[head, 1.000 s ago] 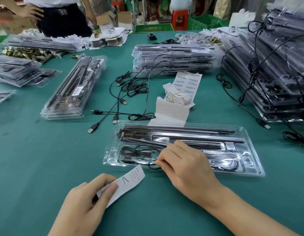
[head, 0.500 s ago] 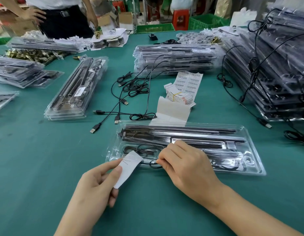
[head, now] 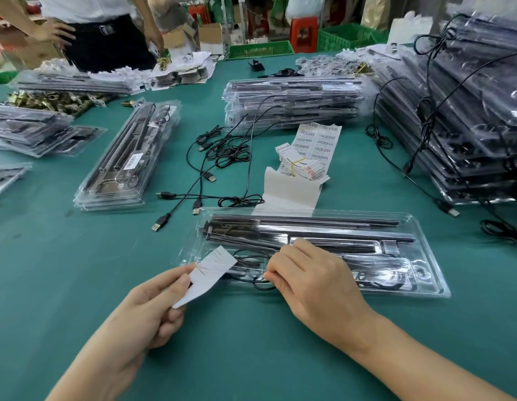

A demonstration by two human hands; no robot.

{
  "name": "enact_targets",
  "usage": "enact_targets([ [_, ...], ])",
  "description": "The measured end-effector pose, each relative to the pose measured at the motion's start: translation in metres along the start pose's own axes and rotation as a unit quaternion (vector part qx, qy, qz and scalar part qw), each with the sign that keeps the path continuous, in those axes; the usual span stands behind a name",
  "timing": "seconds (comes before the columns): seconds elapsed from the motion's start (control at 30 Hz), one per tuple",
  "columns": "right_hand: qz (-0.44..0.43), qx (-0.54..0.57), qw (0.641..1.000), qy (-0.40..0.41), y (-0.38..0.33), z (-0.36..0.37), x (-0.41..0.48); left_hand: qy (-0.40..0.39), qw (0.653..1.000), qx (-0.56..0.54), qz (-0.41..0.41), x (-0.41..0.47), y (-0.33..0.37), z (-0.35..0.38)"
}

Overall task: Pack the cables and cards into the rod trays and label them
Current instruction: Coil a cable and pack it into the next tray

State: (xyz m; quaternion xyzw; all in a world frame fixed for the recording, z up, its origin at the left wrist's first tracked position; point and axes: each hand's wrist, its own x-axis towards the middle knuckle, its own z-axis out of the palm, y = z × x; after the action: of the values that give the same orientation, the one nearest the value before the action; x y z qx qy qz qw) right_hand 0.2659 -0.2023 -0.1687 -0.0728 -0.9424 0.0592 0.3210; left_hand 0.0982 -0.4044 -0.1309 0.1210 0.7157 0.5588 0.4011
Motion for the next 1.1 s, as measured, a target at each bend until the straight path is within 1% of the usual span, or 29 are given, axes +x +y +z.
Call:
enact_targets([
  [0.07, 0.001, -0.003, 1.0, -0.002, 0.0, 0.0, 0.0, -0.002, 1.0, -0.005, -0.014, 0.003, 0.003, 0.003],
  [0.13, 0.001, -0.007, 1.0, -0.003, 0.0, 0.0, -0.001, -0.031, 0.999, 0.003, -0.024, 0.005, 0.005, 0.005],
  [0.2, 0.0, -0.008, 1.0, -0.008, 0.0, 0.001, -0.001, -0.058, 0.998, 0.027, -0.021, 0.007, 0.005, 0.005],
  [0.23, -0.001, -0.008, 1.0, -0.011, 0.0, 0.001, 0.0, -0.05, 0.998, 0.04, -0.01, 0.009, 0.004, 0.006],
  [0.27, -0.002, -0.01, 1.0, -0.011, -0.001, 0.001, 0.0, -0.021, 0.998, 0.059, 0.01, 0.01, 0.002, 0.007],
  [0.3, -0.002, -0.013, 1.0, -0.01, -0.001, 0.0, 0.0, 0.024, 0.996, 0.082, 0.039, 0.011, -0.002, 0.009],
  [0.37, -0.001, -0.013, 1.0, -0.009, -0.001, -0.001, 0.0, 0.132, 0.979, 0.115, 0.105, 0.011, -0.011, 0.013],
  [0.4, -0.001, -0.012, 1.0, -0.01, 0.0, -0.001, 0.0, 0.181, 0.968, 0.108, 0.132, 0.01, -0.014, 0.017],
  [0.43, -0.002, -0.01, 1.0, -0.011, 0.0, -0.001, 0.0, 0.214, 0.962, 0.087, 0.149, 0.008, -0.018, 0.02],
  [0.5, -0.005, -0.009, 1.0, -0.007, 0.0, 0.0, 0.0, 0.233, 0.958, 0.03, 0.167, 0.005, -0.024, 0.022],
  [0.53, -0.006, -0.01, 1.0, -0.006, 0.0, 0.001, 0.0, 0.236, 0.955, 0.025, 0.177, 0.003, -0.029, 0.021],
  [0.57, -0.007, -0.012, 1.0, -0.005, 0.0, 0.001, 0.0, 0.246, 0.949, 0.054, 0.192, 0.001, -0.035, 0.019],
  [0.6, -0.006, -0.014, 1.0, -0.005, 0.0, 0.001, 0.0, 0.262, 0.933, 0.119, 0.217, -0.001, -0.04, 0.016],
  [0.63, -0.005, -0.013, 1.0, -0.005, 0.001, 0.002, -0.001, 0.28, 0.902, 0.21, 0.254, -0.002, -0.042, 0.014],
  [0.67, -0.004, -0.009, 1.0, -0.006, 0.001, 0.002, -0.001, 0.29, 0.86, 0.297, 0.297, -0.003, -0.044, 0.013],
  [0.7, -0.002, -0.004, 1.0, -0.009, 0.001, 0.002, -0.001, 0.298, 0.811, 0.375, 0.335, -0.004, -0.044, 0.014],
  [0.73, -0.002, 0.0, 1.0, -0.01, 0.001, 0.002, -0.002, 0.303, 0.762, 0.433, 0.374, -0.003, -0.045, 0.015],
  [0.77, -0.003, 0.0, 1.0, -0.01, 0.001, 0.002, -0.002, 0.307, 0.724, 0.471, 0.4, -0.003, -0.045, 0.017],
  [0.8, -0.004, -0.001, 1.0, -0.01, 0.001, 0.002, -0.002, 0.309, 0.7, 0.491, 0.416, -0.002, -0.046, 0.019],
  [0.87, -0.004, -0.003, 1.0, -0.007, 0.002, 0.002, -0.001, 0.283, 0.687, 0.517, 0.426, -0.003, -0.051, 0.023],
  [1.0, -0.004, -0.005, 1.0, -0.006, 0.001, 0.002, -0.002, 0.156, 0.681, 0.588, 0.408, -0.007, -0.054, 0.03],
  [1.07, -0.001, -0.003, 1.0, -0.005, 0.001, 0.001, -0.002, 0.113, 0.674, 0.612, 0.399, -0.006, -0.048, 0.036],
  [1.1, 0.001, -0.002, 1.0, -0.005, 0.001, 0.001, -0.001, 0.1, 0.676, 0.615, 0.394, -0.005, -0.046, 0.039],
])
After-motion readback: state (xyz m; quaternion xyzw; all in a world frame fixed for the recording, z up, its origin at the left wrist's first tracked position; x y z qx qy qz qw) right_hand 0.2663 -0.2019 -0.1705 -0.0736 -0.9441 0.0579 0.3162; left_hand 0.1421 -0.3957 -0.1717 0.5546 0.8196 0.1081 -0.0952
